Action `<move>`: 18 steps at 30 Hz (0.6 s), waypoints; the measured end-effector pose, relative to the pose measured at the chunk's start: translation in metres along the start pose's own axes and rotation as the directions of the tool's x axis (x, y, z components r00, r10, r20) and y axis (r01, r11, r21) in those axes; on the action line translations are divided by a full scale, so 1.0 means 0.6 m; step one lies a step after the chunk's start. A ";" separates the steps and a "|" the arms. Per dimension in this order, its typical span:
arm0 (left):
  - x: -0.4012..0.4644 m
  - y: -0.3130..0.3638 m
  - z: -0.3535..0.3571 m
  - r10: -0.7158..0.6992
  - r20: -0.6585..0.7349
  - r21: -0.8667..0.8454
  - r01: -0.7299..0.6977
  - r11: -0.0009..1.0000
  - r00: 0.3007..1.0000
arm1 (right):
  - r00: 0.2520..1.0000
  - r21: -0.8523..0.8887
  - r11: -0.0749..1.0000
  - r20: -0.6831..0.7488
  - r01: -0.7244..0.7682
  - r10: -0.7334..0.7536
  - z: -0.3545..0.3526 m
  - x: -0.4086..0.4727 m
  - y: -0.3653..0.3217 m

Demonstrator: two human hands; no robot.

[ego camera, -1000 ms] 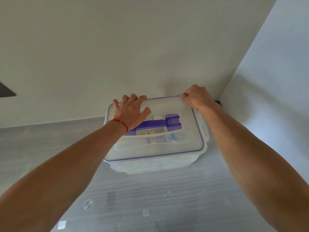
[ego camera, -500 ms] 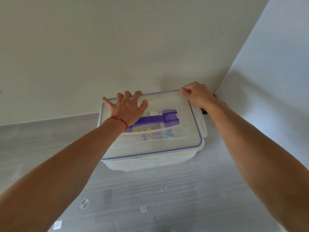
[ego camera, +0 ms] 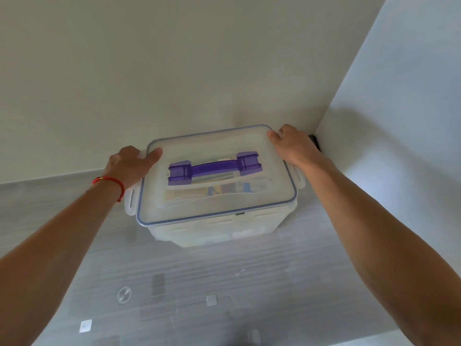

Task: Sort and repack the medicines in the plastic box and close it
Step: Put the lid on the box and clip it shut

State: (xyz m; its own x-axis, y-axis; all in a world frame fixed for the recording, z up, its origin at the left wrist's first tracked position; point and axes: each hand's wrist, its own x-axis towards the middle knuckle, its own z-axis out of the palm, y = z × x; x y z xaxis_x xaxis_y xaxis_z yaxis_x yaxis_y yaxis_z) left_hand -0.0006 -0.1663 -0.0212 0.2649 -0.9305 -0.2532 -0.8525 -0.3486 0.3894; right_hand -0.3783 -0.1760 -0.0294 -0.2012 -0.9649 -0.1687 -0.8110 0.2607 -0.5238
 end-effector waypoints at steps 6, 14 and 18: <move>-0.030 0.010 0.019 0.042 -0.123 -0.098 -0.055 0.994 0.991 | 0.997 0.040 0.999 -0.077 0.033 -0.030 -0.010 -0.021 0.014; -0.036 -0.002 0.051 0.007 -0.103 -0.238 -0.031 0.971 0.995 | 0.999 0.089 0.995 -0.032 0.047 -0.044 0.022 -0.024 0.028; -0.029 -0.007 0.060 0.009 -0.083 -0.371 -0.039 0.928 0.996 | 1.000 0.217 0.976 0.013 -0.003 0.000 0.034 -0.014 0.034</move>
State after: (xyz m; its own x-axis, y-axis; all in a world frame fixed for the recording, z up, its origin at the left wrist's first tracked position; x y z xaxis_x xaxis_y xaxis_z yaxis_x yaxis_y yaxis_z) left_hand -0.0181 -0.1446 -0.0503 0.2940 -0.9396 -0.1750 -0.6338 -0.3288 0.7001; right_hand -0.3819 -0.1618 -0.0555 -0.1942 -0.9643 -0.1800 -0.6717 0.2644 -0.6920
